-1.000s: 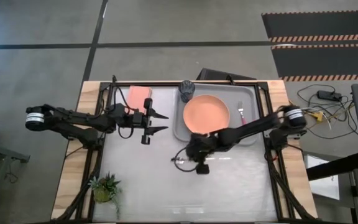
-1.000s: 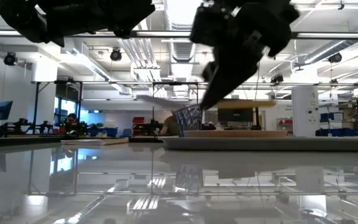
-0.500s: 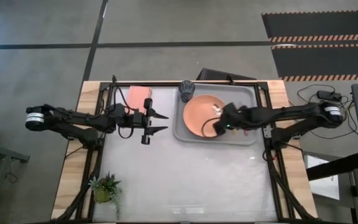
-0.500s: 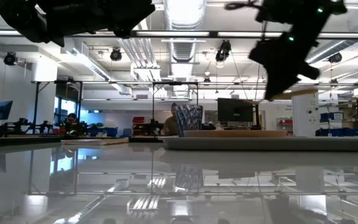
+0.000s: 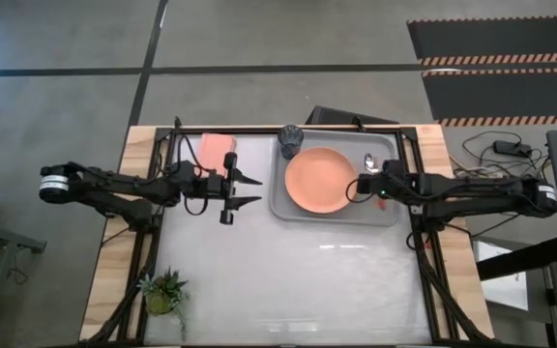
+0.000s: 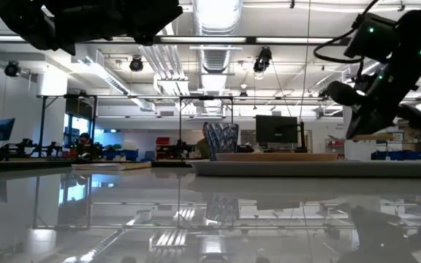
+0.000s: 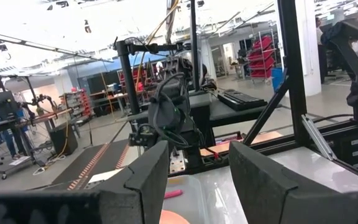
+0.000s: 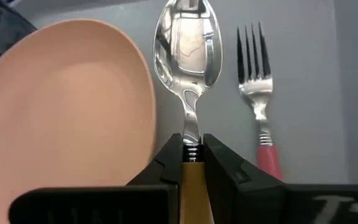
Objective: Pick and place plate/cup/fork/spoon on tray
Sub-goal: Put the yellow spoon on the right of the gray serving tray
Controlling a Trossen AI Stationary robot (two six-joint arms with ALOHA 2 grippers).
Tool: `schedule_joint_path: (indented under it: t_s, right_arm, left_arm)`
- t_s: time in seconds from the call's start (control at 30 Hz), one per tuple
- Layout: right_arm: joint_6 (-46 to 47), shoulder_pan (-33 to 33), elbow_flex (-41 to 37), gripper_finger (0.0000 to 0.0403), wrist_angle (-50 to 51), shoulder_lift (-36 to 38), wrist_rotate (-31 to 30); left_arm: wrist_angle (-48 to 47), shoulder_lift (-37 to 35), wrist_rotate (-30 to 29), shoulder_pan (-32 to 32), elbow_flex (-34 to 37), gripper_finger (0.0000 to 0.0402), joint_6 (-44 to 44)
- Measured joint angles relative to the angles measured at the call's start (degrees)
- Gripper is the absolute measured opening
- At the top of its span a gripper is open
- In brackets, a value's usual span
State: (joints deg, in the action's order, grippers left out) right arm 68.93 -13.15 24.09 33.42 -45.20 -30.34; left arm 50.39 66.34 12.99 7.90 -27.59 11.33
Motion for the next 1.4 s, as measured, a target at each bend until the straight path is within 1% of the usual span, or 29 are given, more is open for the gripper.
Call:
schedule_joint_path:
  t_s: [0.13,0.33,0.5,0.7,0.9,1.03,1.27,1.4]
  right_arm:
    - [2.77,-0.02,-3.43,0.0028,-5.66,-1.14,0.33]
    - [11.07,-0.02,-5.68,0.0028,-5.91,-5.84,-1.25]
    - [10.62,-0.02,-4.41,0.0028,-9.19,-10.56,-1.56]
    - [10.11,-0.02,-2.01,0.0028,-9.11,-15.40,-2.28]
    - [10.55,-0.02,-1.85,0.0028,-9.81,-18.89,-2.28]
    - [10.57,-0.02,-1.85,0.0028,-11.46,-20.08,-2.12]
    - [10.59,-0.02,-1.85,0.0030,-11.77,-20.53,-1.19]
    - [10.59,-0.02,-1.85,0.0053,-12.08,-20.53,-1.82]
  left_arm:
    - [0.04,-0.02,-0.02,0.02,0.01,0.0153,0.18]
    - [0.02,-0.02,-0.04,0.02,0.02,0.0153,1.09]
    - [0.04,-0.02,-0.06,0.02,0.02,0.0153,1.16]
    - [0.07,-0.04,-0.48,0.02,0.01,0.0153,1.46]
    - [0.03,0.22,-1.39,0.00,0.02,0.0153,1.57]
    - [0.09,0.20,-3.50,0.02,0.02,0.0153,1.62]
    - [0.02,0.18,-3.64,0.02,0.02,0.0153,1.54]
    - [0.04,0.18,-3.77,0.02,0.02,0.0153,1.57]
